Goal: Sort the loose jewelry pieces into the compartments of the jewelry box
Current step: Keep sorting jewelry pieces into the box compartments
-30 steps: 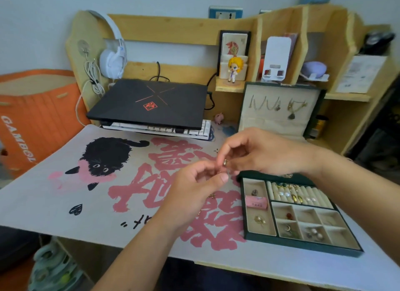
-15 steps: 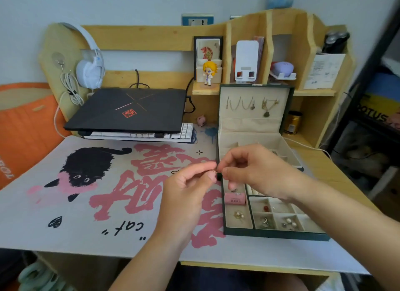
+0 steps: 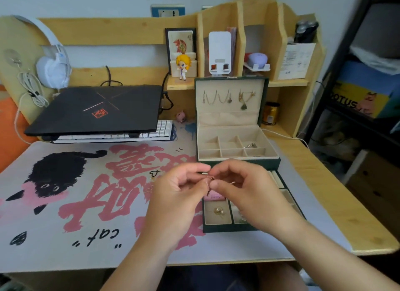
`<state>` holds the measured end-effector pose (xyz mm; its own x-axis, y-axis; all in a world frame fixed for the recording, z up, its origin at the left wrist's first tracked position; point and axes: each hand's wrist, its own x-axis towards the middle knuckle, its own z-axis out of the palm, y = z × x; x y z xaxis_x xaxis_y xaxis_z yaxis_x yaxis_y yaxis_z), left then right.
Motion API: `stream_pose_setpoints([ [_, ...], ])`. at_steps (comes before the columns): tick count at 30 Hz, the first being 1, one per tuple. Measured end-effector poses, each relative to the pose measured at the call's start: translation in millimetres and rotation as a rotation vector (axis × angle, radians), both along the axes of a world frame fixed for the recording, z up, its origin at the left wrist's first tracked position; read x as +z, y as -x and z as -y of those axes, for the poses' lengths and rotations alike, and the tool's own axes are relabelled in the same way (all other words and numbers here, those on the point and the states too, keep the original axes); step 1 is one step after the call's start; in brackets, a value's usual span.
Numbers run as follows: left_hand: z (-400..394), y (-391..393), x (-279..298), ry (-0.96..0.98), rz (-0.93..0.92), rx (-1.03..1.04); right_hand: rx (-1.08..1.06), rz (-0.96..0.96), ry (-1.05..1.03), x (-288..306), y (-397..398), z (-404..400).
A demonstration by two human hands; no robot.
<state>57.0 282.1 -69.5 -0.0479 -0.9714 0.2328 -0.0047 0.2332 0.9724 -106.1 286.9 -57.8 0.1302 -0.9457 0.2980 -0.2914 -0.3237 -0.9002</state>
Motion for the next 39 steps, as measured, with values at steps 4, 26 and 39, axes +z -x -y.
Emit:
stream_pose_setpoints([
  [4, -4, 6, -9, -0.116, -0.074, -0.051, -0.059, 0.050, 0.076, -17, 7, -3],
  [26, -3, 25, -27, -0.319, -0.060, -0.135, -0.314, -0.127, -0.266, -13, 110, -2],
  [39, -3, 20, -27, -0.195, 0.185, -0.021, -0.322, -0.706, -0.181, -48, 99, 37],
])
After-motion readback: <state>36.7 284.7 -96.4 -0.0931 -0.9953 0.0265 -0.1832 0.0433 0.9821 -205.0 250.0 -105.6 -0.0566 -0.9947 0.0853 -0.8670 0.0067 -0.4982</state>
